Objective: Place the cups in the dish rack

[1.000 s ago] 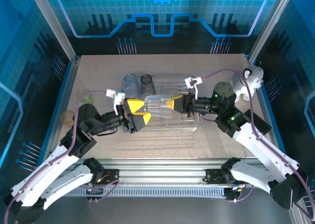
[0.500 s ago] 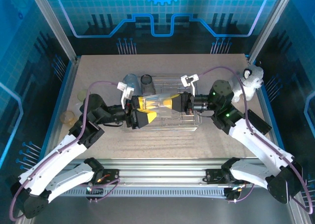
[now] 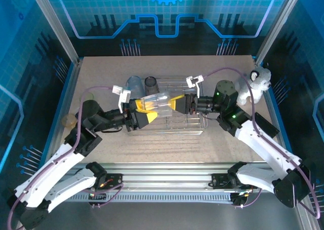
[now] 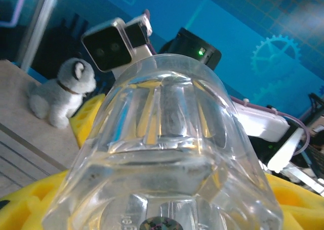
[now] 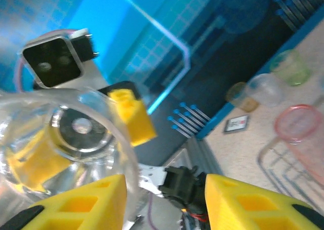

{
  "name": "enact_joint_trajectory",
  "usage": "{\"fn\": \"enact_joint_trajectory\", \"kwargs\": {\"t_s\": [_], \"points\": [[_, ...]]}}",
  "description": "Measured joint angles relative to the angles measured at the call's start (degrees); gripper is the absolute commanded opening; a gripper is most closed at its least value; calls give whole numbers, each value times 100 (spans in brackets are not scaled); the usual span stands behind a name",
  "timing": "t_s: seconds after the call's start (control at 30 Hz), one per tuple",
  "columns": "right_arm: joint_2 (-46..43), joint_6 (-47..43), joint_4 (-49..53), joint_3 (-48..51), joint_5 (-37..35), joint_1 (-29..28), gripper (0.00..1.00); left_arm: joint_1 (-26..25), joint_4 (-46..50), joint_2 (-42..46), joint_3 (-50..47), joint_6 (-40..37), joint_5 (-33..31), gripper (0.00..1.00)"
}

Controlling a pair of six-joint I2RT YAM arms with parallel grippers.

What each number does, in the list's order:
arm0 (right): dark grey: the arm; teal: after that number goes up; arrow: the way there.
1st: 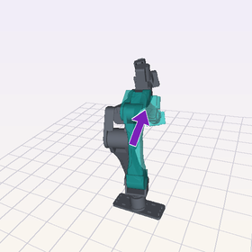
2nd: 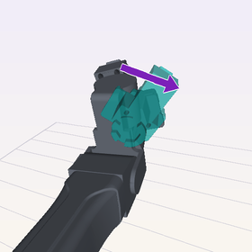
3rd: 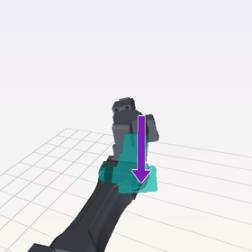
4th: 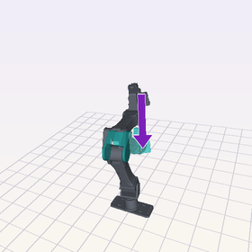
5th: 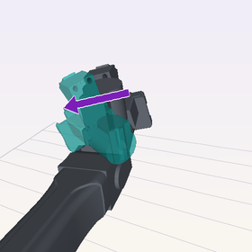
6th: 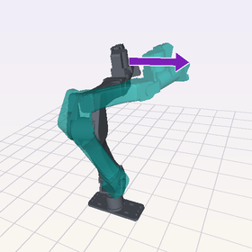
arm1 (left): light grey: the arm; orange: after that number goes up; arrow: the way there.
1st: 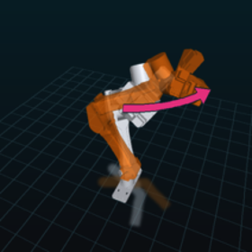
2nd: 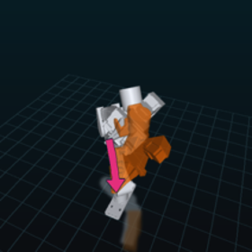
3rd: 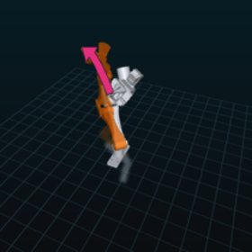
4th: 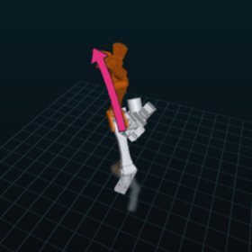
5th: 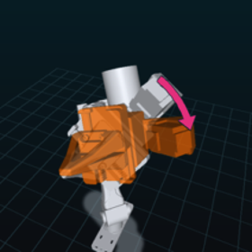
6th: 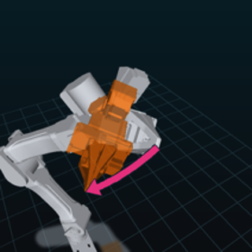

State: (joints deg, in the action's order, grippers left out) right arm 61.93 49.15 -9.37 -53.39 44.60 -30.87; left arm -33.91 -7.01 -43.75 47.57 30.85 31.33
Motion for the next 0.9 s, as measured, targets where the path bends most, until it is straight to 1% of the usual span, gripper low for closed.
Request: {"fn": "enact_joint_trajectory", "kwargs": {"t_s": [0.1,0.23,0.37,0.47,0.57,0.67,0.8,0.9], "points": [[-273,-514,890,-136,-610,26,48,0,337,260,-11,-157,-498,14],[-826,-1082,2011,-175,-1773,59,48,0,1169,282,133,-396,-1384,14],[-1311,-1399,2870,-166,-2826,116,47,0,2330,-302,732,-579,-2118,8],[-1615,-1521,3252,-55,-3329,212,46,-26,3088,-863,1211,-595,-2586,5],[-1843,-1576,3506,125,-3628,323,45,-52,3836,-1423,1657,-566,-3040,5],[-1967,-1578,3718,227,-3783,426,44,-70,4450,-1937,2037,-527,-3373,5],[-2114,-1582,3812,385,-3847,535,43,-155,4929,-2492,2350,-527,-3611,5],[-2146,-1604,3910,428,-3860,588,43,-284,5123,-2796,2446,-525,-3650,6]]}}
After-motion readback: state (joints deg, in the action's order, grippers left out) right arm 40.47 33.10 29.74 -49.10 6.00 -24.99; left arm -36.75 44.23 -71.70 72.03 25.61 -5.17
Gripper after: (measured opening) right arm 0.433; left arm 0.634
